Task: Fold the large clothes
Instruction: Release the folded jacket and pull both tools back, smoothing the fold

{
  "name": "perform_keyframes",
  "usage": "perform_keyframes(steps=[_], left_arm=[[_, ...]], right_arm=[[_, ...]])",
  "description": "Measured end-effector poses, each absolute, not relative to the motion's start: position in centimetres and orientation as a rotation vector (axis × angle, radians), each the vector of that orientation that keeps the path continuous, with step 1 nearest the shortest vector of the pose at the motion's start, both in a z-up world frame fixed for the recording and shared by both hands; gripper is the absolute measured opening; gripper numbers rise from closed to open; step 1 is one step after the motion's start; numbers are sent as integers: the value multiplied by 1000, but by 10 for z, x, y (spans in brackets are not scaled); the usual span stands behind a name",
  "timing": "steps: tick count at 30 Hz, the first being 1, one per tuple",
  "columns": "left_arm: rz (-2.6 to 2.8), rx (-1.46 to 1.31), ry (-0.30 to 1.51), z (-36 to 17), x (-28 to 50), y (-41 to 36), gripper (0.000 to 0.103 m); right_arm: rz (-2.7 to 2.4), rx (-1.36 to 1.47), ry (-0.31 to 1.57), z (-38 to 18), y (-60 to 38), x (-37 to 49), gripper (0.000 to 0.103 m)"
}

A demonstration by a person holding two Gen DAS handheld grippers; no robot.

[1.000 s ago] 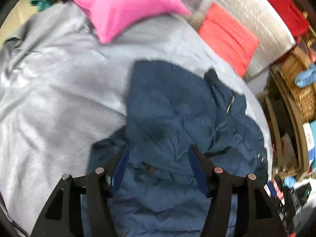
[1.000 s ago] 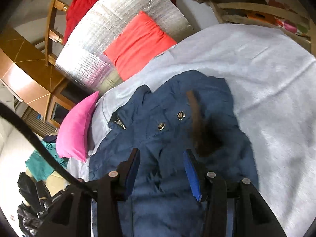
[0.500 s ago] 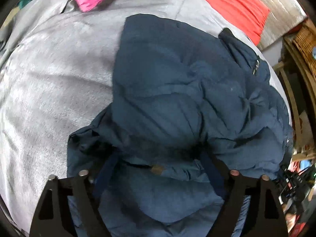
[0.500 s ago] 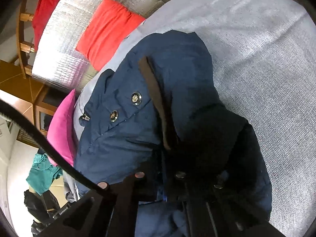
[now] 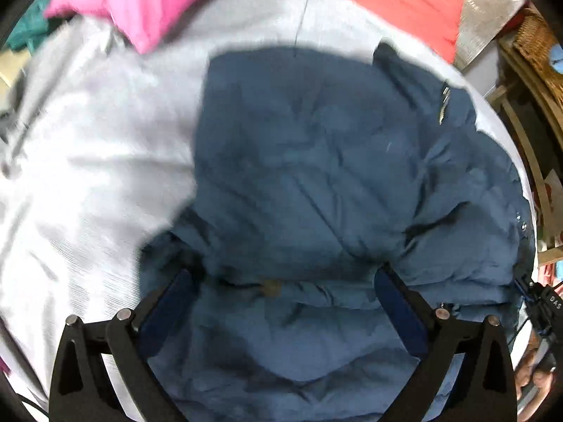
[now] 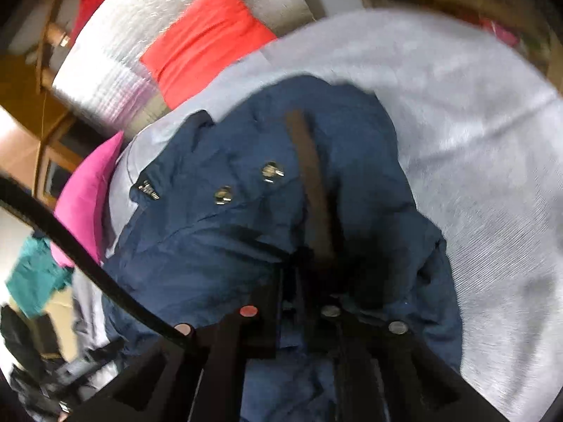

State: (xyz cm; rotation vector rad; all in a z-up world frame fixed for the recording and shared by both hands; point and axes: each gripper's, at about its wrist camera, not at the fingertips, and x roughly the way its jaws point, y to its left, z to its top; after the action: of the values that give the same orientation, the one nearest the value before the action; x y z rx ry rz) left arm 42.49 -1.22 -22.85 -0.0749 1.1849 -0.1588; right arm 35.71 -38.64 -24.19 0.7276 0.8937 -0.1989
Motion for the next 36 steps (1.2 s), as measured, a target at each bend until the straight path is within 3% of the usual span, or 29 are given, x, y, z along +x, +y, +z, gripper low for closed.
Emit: perform_keyframes(steps=[6, 10, 15, 20, 22, 24, 36], left_arm=[[-58, -53, 1103, -220, 433, 12, 103], [-61, -50, 1194, -257, 452, 13, 103], [-84, -110, 1210, -256, 455, 25, 103], [-90, -140, 1170, -238, 437, 47, 103], [-96, -161, 1122, -222, 417, 56, 103], [-105, -170, 1083, -215, 397, 68, 103], [-149, -170, 1033, -236, 271, 127, 103]], right_arm=[[-149, 619, 843, -209, -355, 372, 13], [-118, 601, 947, -234, -338, 390, 35], [-92, 587, 978, -237, -334, 385, 35], [-73, 597, 889, -210, -354, 335, 36], [-78, 593, 846, -200, -363, 306, 54], [-91, 598, 812, -193, -374, 278, 60], [-6, 723, 794, -228, -404, 142, 60]])
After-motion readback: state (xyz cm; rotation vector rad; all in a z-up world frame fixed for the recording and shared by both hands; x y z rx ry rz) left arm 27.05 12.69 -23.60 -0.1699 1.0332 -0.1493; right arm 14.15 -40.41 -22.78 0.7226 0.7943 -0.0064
